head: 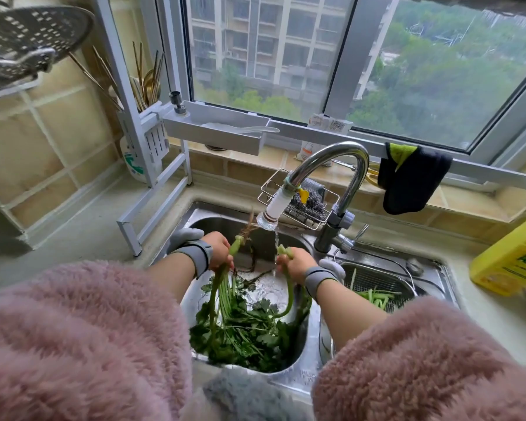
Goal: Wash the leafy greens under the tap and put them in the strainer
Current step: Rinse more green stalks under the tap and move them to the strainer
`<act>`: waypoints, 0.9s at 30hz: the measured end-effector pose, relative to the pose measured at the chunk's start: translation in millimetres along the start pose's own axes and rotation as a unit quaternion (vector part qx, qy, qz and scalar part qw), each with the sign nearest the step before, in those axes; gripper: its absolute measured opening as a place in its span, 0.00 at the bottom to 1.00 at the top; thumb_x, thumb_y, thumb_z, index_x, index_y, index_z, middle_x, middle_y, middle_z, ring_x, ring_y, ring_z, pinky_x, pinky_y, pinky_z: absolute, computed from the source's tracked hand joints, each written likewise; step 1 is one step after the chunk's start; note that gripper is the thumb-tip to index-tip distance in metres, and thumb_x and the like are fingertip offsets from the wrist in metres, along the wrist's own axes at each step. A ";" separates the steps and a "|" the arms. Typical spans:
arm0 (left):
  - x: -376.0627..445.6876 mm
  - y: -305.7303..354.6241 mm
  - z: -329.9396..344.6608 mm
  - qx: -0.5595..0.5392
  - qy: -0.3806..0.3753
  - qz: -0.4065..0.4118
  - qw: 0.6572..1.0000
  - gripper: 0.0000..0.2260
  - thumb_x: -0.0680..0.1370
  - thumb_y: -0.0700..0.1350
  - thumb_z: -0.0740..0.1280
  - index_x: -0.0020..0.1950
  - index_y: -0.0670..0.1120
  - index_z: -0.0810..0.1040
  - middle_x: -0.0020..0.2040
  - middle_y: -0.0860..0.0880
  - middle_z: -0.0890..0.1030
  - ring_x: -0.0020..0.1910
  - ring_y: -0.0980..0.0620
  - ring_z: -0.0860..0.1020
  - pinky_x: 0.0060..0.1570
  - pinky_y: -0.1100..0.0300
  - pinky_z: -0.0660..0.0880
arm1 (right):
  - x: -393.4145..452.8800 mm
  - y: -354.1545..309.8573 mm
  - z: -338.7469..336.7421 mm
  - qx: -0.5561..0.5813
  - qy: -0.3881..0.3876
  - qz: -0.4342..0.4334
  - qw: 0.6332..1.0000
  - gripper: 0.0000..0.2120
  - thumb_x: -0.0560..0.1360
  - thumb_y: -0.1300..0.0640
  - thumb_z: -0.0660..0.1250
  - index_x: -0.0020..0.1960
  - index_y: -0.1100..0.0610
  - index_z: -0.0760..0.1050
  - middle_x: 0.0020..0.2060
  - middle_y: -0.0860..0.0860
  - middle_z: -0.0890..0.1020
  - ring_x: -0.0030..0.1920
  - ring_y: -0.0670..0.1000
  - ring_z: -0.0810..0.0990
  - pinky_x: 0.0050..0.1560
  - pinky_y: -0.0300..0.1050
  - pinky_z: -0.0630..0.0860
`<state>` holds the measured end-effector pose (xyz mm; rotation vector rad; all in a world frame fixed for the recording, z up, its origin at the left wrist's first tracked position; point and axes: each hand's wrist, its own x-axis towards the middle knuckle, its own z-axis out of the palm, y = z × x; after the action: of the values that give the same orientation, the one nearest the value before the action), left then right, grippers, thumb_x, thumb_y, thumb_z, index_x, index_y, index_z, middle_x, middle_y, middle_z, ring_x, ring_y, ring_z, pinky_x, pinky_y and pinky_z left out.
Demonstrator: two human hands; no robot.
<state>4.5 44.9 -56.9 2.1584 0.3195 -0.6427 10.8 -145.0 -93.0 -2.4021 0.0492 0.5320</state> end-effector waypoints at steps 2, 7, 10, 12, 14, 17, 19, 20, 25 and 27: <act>-0.1 -0.9 -1.8 -0.053 0.018 -0.020 0.998 0.05 0.79 0.33 0.58 0.48 0.37 0.73 0.38 0.43 0.78 0.37 0.47 0.78 0.37 0.58 0.79 | -2.0 -1.9 1.7 0.116 -0.012 0.000 0.993 0.12 0.81 0.58 0.55 0.52 0.61 0.76 0.35 0.48 0.78 0.35 0.45 0.75 0.36 0.34 0.70; 2.4 -0.5 7.6 -0.124 0.022 -0.051 0.991 0.07 0.80 0.32 0.54 0.46 0.37 0.69 0.36 0.42 0.74 0.32 0.50 0.74 0.26 0.61 0.74 | 1.0 -14.7 8.0 0.213 -0.012 -0.033 0.976 0.16 0.80 0.52 0.58 0.58 0.63 0.75 0.36 0.48 0.79 0.32 0.48 0.70 0.32 0.37 0.67; 4.3 -0.5 9.6 -0.156 0.033 -0.063 0.985 0.09 0.81 0.33 0.52 0.44 0.39 0.68 0.36 0.42 0.72 0.32 0.50 0.72 0.27 0.60 0.72 | 2.5 -14.5 2.4 0.252 0.008 -0.019 0.968 0.04 0.80 0.59 0.59 0.50 0.58 0.72 0.36 0.48 0.80 0.31 0.48 0.70 0.30 0.38 0.67; 5.6 -0.7 11.6 -0.175 0.041 -0.058 0.982 0.09 0.81 0.34 0.51 0.44 0.40 0.67 0.34 0.43 0.70 0.31 0.50 0.70 0.29 0.60 0.71 | 5.1 -16.3 -2.2 0.222 0.021 -0.025 0.974 0.10 0.80 0.59 0.57 0.40 0.54 0.69 0.34 0.47 0.79 0.31 0.47 0.71 0.32 0.39 0.67; 9.9 -0.1 13.9 -0.187 0.044 -0.058 0.980 0.11 0.81 0.36 0.52 0.40 0.41 0.66 0.33 0.43 0.68 0.29 0.50 0.68 0.29 0.60 0.68 | 6.4 -19.6 -5.1 0.181 0.030 -0.030 0.983 0.16 0.81 0.54 0.55 0.35 0.53 0.68 0.33 0.47 0.78 0.30 0.45 0.71 0.32 0.38 0.67; 19.8 -1.2 16.0 -0.188 0.053 -0.037 0.980 0.08 0.78 0.33 0.54 0.40 0.41 0.66 0.35 0.44 0.66 0.29 0.50 0.65 0.29 0.60 0.63 | 6.9 -23.9 -7.0 0.140 0.042 -0.031 0.989 0.20 0.82 0.51 0.53 0.33 0.53 0.69 0.30 0.47 0.77 0.28 0.45 0.70 0.31 0.37 0.66; 20.3 -0.4 15.1 -0.177 0.057 -0.035 0.982 0.07 0.76 0.34 0.56 0.40 0.41 0.66 0.36 0.44 0.65 0.30 0.50 0.64 0.31 0.60 0.62 | 7.8 -26.2 -8.3 0.147 0.055 -0.035 0.987 0.20 0.82 0.51 0.53 0.33 0.53 0.69 0.28 0.48 0.76 0.27 0.45 0.71 0.30 0.36 0.66; 20.9 -1.4 15.1 -0.174 0.052 -0.036 0.983 0.07 0.76 0.34 0.57 0.39 0.42 0.66 0.35 0.44 0.65 0.30 0.50 0.63 0.32 0.61 0.62 | 8.9 -26.6 -7.9 0.156 0.057 -0.034 0.985 0.19 0.82 0.51 0.53 0.34 0.53 0.69 0.28 0.49 0.75 0.27 0.45 0.71 0.30 0.36 0.67; 24.8 -1.2 17.7 -0.181 0.032 -0.037 0.982 0.09 0.75 0.34 0.59 0.37 0.43 0.65 0.35 0.45 0.65 0.31 0.51 0.63 0.32 0.61 0.62 | 13.4 -24.6 -5.8 0.200 0.028 -0.043 0.978 0.06 0.80 0.58 0.58 0.47 0.54 0.72 0.32 0.47 0.77 0.35 0.48 0.75 0.31 0.35 0.69; 27.1 -0.7 19.0 -0.186 0.031 -0.038 0.981 0.09 0.75 0.34 0.60 0.37 0.43 0.66 0.35 0.45 0.65 0.31 0.51 0.64 0.33 0.61 0.62 | 14.5 -24.3 -5.2 0.212 0.033 -0.045 0.976 0.07 0.80 0.59 0.58 0.52 0.56 0.74 0.32 0.47 0.77 0.32 0.46 0.72 0.29 0.35 0.68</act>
<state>20.5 30.4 -82.0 1.8165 0.5155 -0.5130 30.2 -128.0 -80.2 -1.9935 0.0731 0.3571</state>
